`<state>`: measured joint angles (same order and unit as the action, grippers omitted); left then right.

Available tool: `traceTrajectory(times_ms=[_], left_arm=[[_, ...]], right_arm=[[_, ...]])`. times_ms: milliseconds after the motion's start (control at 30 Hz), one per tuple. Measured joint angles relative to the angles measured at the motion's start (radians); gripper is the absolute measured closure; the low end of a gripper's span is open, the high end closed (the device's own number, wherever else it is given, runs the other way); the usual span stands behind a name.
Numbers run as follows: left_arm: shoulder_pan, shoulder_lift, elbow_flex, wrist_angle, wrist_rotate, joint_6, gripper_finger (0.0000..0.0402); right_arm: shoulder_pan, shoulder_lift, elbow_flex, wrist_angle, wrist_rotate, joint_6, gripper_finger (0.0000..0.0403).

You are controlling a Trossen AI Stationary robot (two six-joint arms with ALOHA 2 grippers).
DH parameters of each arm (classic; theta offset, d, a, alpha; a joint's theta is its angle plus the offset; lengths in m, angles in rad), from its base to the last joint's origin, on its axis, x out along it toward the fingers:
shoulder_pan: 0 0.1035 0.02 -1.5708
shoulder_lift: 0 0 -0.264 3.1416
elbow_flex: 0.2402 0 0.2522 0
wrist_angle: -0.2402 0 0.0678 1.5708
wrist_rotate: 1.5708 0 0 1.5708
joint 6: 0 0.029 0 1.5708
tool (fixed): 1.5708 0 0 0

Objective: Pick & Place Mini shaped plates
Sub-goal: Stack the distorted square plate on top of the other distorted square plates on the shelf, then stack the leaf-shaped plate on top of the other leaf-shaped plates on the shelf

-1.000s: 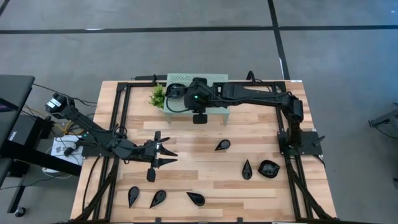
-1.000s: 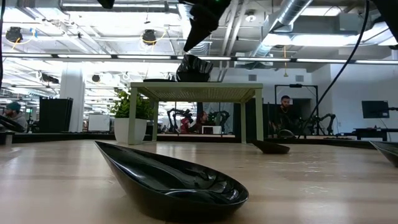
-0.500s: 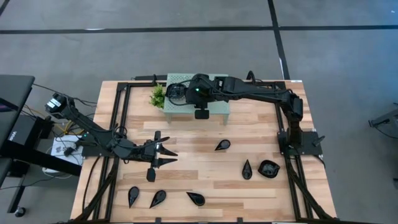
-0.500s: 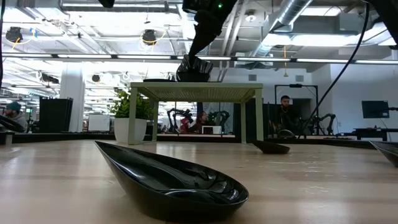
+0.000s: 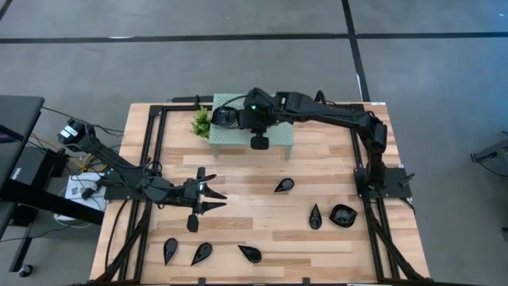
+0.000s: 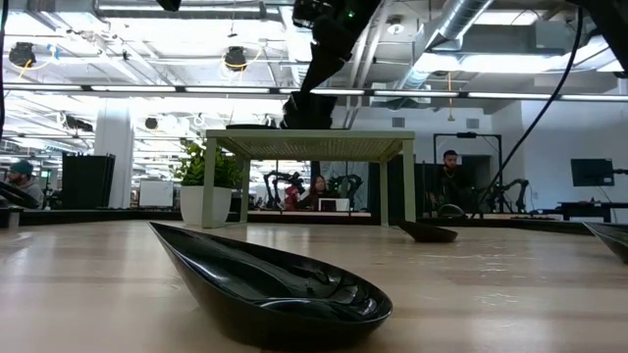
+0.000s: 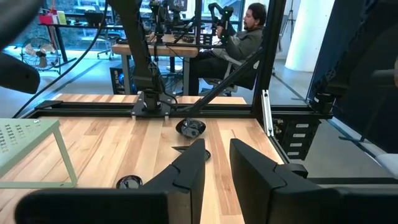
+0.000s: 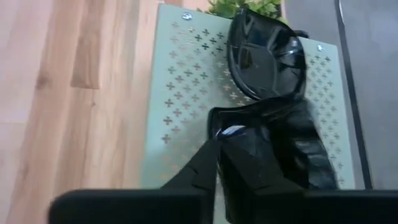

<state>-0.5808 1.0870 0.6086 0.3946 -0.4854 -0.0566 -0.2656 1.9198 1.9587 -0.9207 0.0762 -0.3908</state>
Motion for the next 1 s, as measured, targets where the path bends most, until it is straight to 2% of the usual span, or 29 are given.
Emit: traceTrajectory(times_ms=[67,400,633,767,1000], left_arm=[[0.0,0.0,0.0,0.0,0.0,0.0,0.0325],[0.0,0.0,0.0,0.0,0.0,0.0,0.0325],[0.0,0.0,0.0,0.0,0.0,0.0,0.0325],[0.0,0.0,0.0,-0.001,0.0,0.0,0.0325],[0.0,0.0,0.0,-0.004,0.0,0.0,0.0325]], right_arm=[[-0.006,0.0,0.0,0.0,0.002,0.0,0.0397],[-0.01,0.0,0.0,0.071,0.002,0.035,0.0398],[-0.003,0.0,0.0,0.054,0.0,0.053,0.0399],[0.031,0.0,0.0,0.03,0.0,0.052,0.0376],[0.141,-0.003,0.0,-0.046,0.032,0.062,0.0311]])
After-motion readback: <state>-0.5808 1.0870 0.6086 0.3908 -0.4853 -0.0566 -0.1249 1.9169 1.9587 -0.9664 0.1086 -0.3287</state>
